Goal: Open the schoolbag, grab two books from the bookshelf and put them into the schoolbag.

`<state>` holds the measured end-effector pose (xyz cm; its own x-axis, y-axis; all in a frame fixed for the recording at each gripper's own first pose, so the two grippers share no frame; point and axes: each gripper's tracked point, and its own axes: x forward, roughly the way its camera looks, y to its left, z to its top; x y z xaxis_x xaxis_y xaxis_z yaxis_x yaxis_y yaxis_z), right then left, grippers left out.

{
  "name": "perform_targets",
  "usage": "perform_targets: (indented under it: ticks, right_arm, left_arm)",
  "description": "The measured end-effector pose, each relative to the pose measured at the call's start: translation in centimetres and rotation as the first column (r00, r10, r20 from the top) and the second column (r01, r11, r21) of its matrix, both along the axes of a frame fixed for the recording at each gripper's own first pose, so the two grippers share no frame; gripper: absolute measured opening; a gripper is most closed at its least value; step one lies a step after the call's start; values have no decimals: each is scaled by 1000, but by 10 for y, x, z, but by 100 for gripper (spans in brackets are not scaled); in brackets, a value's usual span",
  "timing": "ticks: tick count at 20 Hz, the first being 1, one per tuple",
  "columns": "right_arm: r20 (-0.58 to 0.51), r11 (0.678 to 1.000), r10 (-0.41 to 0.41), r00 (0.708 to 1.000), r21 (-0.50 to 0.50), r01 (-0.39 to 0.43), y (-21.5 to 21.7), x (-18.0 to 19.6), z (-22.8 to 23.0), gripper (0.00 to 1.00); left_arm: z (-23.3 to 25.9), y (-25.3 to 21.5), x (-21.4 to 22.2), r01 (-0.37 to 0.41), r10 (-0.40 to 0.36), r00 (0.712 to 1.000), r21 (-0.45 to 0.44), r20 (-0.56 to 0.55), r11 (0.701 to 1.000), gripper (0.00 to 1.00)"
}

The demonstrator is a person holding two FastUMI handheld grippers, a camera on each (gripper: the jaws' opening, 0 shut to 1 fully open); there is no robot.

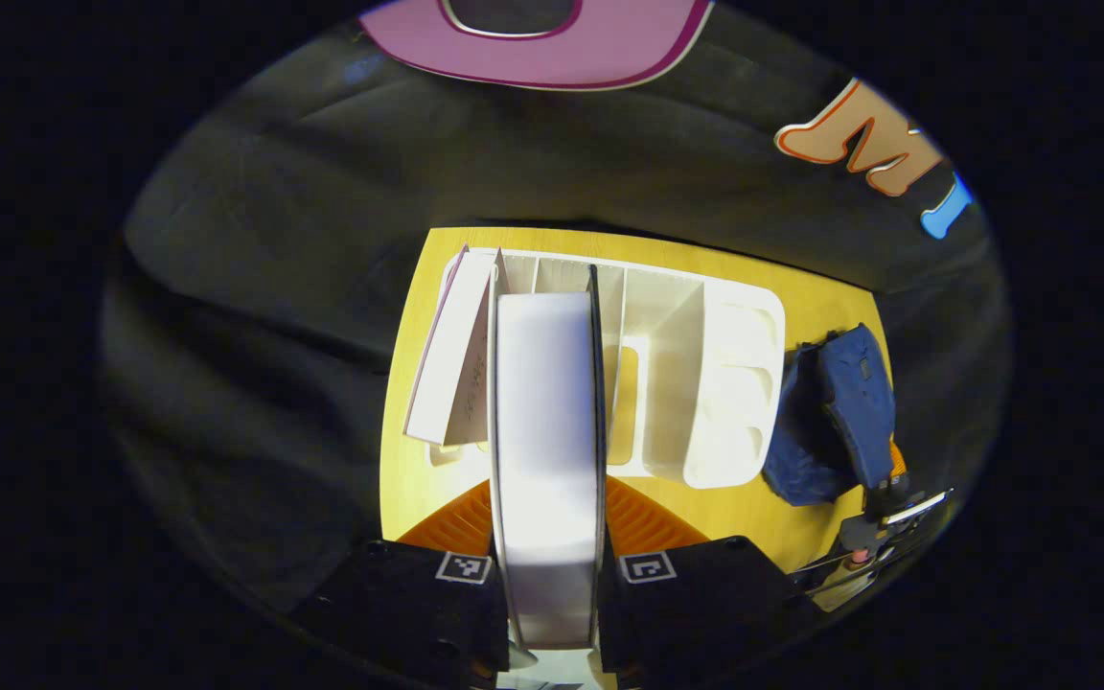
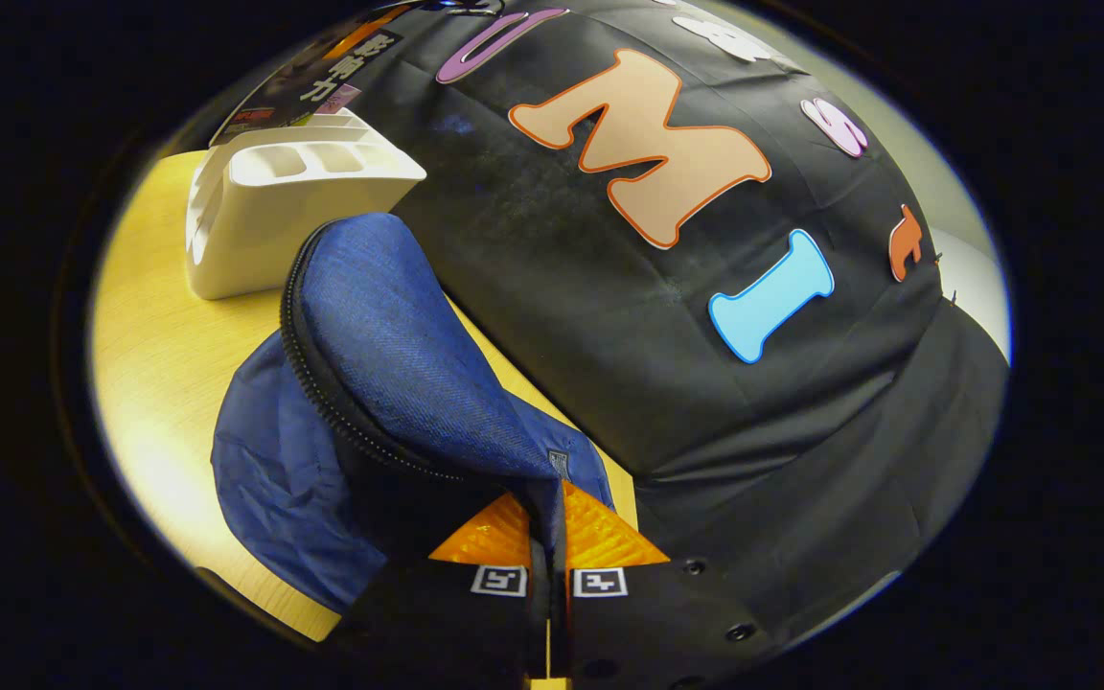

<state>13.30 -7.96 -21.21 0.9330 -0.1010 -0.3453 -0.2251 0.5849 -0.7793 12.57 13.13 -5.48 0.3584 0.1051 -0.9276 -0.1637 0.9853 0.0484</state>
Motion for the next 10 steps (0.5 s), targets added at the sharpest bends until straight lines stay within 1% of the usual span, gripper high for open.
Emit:
perform_targets:
  ticks: [3, 4, 5, 8, 10]
  right_arm:
    - [3, 1000, -6, 1000, 17, 6, -1, -1, 1, 2]
    - [5, 1000, -7, 1000, 22, 7, -1, -1, 1, 4]
    - [8, 1000, -9, 1000, 25, 8, -1, -1, 2, 2]
    - [15, 999, -18, 1000, 46, 18, -3, -1, 4, 2]
    - [16, 997, -29, 999, 65, 28, -5, -1, 6, 2]
  left_arm:
    - [22, -4, -21, -17, 18, 998, -13, 52, 1000, 34]
    - [29, -4, -26, -21, 22, 997, -14, 74, 1000, 34]
    - [36, -7, -33, -22, 24, 996, -23, 90, 999, 32]
    - [54, -28, -54, -19, 34, 989, -100, 141, 995, 34]
    - [62, -48, -62, 8, 19, 982, -145, 186, 989, 34]
